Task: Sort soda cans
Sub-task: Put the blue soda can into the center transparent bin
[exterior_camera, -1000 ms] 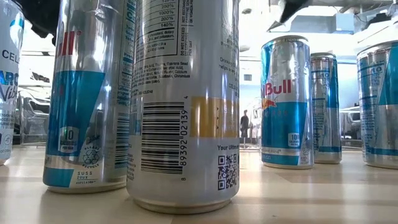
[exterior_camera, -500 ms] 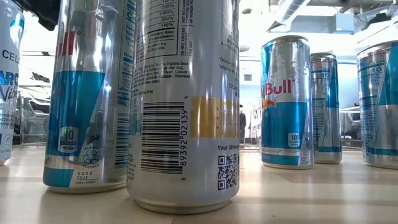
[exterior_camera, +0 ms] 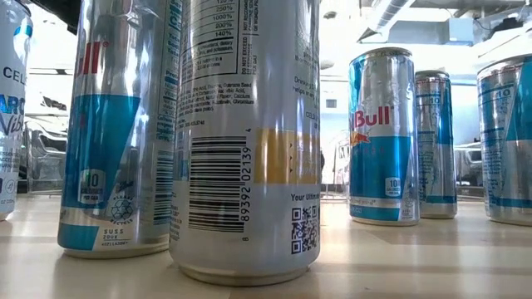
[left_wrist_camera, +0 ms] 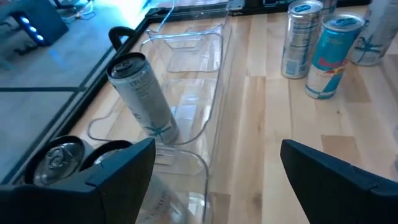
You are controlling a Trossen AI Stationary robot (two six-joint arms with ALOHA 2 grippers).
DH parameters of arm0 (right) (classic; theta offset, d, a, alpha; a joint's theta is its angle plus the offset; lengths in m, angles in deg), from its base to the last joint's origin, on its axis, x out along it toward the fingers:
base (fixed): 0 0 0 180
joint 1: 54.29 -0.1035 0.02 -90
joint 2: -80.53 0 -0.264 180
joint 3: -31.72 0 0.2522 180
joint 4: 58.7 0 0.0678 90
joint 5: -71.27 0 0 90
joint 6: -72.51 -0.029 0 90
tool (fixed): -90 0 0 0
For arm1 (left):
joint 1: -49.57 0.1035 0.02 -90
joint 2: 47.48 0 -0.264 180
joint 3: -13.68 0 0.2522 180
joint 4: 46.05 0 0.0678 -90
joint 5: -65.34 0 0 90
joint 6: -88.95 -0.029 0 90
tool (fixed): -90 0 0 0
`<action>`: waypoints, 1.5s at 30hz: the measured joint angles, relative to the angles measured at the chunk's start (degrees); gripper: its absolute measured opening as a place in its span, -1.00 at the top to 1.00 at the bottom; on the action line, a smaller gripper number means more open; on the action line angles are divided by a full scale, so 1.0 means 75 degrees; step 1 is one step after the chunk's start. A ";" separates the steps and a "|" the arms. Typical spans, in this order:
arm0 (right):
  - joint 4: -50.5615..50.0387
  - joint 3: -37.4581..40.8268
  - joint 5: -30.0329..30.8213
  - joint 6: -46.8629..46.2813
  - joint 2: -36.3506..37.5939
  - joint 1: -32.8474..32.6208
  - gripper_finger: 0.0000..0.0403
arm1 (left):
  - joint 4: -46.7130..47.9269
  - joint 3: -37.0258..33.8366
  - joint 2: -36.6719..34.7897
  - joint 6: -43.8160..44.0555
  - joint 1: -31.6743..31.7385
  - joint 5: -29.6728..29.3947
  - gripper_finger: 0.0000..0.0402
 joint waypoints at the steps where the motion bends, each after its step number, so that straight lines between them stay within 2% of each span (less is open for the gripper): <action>1: -0.0054 0.0000 -0.0036 -0.0169 0.0065 0.0001 -0.71 | -0.0006 0.0000 0.0000 -0.0074 0.0058 0.0003 -0.71; 5: -0.0208 0.0000 -0.0177 -0.1055 0.0194 0.0001 -0.79 | -0.0020 0.0000 0.0003 -0.0550 0.0369 0.0003 -0.71; 11: -0.0107 0.0000 -0.1185 -0.2655 0.0187 0.0079 -0.92 | -0.0065 0.0000 0.0000 -0.0614 0.0940 0.0001 -0.71; 16: -0.0018 0.0000 -0.1218 -0.3991 0.0185 0.0038 -0.94 | -0.0064 0.0000 0.0001 -0.0704 0.1307 0.0016 -0.71; 22: 0.0365 0.0000 -0.1274 -0.4922 -0.0229 -0.0104 -0.94 | -0.0118 0.0000 0.0001 -0.1050 0.1657 0.0575 -0.71; 28: 0.0399 0.0000 -0.1885 -0.5132 -0.0778 0.0050 -0.94 | -0.0186 0.0000 0.0003 -0.1324 0.1911 0.0632 -0.71; 31: 0.0627 0.0000 -0.1932 -0.5132 -0.0924 0.0137 -0.94 | -0.0362 0.0000 0.0003 -0.1563 0.2029 0.0651 -0.71; 37: 0.0764 0.0000 -0.1962 -0.4947 -0.1086 0.0222 -0.94 | -0.0515 0.0003 0.0003 -0.1904 0.2269 0.1207 -0.71; 45: 0.0695 -0.0006 -0.1783 -0.4852 -0.1143 0.0219 -0.89 | -0.0516 0.0003 0.0003 -0.1932 0.2392 0.1221 -0.71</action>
